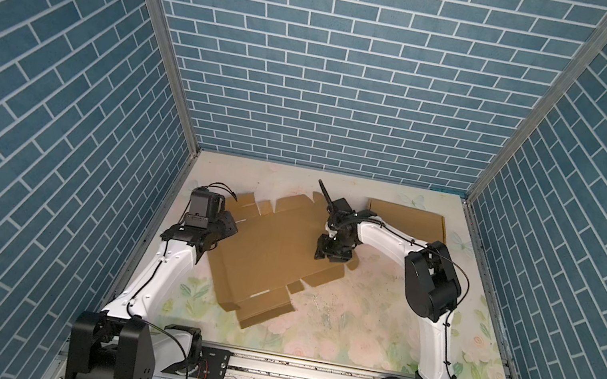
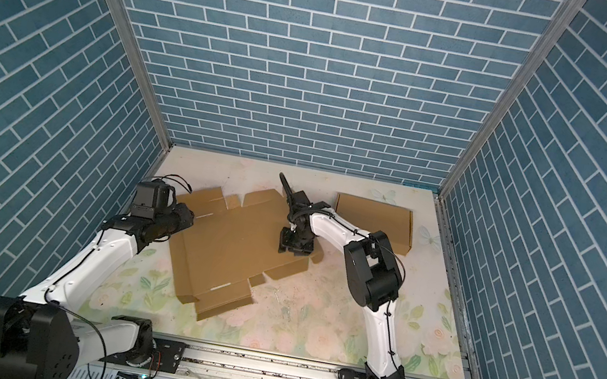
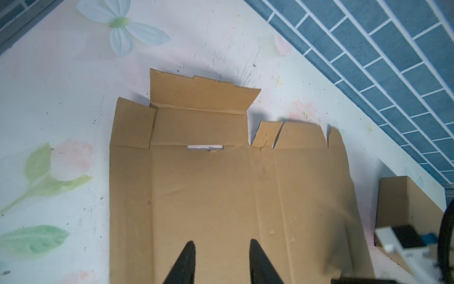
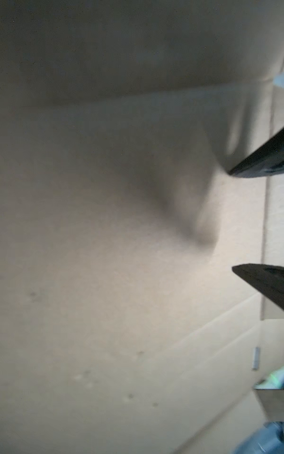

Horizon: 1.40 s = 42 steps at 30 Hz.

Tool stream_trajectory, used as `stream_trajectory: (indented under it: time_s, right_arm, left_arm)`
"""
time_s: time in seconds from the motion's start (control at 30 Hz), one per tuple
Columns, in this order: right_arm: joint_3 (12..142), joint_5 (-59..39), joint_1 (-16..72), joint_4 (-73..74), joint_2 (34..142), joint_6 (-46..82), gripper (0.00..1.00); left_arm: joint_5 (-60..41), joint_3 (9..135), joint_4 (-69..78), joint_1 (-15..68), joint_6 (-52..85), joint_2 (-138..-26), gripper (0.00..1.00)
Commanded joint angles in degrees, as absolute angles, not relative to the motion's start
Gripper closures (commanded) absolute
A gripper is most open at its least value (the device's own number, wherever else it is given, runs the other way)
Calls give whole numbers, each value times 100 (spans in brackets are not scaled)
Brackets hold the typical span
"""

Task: Fold the paper box

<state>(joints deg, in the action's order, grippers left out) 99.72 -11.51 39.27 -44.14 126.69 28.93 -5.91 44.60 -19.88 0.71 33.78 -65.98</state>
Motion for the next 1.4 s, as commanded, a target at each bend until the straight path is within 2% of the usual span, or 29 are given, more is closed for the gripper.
stream_trajectory:
  time_s: [0.0,0.1,0.23,0.33,0.4,0.57,0.8,0.93,1.17,1.37]
  right_arm:
    - [11134,776,3841,-5138,13442,1858,38]
    - [11840,798,3864,-4931,13380,1603,33]
    - [11624,196,3917,-4711,12745,1927,32]
    - [10680,-691,3928,-4595,12023,2871,33]
    - [9598,-1114,3989,-4255,11387,3572,33]
    - [7192,-1503,4009,-3069,9946,4870,27]
    - [6295,-1844,3912,-2074,10041,5543,24]
    - [6631,-2047,3903,-1783,10548,5543,25]
    - [8757,-2264,3894,-2450,11983,5044,29]
    - [10506,-2157,3654,-3014,12981,4604,28]
  left_arm:
    - [-728,4203,-2092,43,3356,-6593,63]
    - [-925,4017,-1862,44,3502,-6710,63]
    - [-1215,3597,-1417,90,3651,-7020,64]
    - [-1281,3408,-1143,252,3722,-7336,66]
    - [-1327,3248,-1062,378,3757,-7489,67]
    - [-1100,2815,-996,843,3979,-7517,68]
    - [-950,2250,-1436,1041,4202,-6949,68]
    - [-890,1981,-1841,1123,4367,-6235,69]
    - [-755,1921,-2539,1497,4697,-5435,69]
    - [-896,1835,-1606,2008,5320,-5977,69]
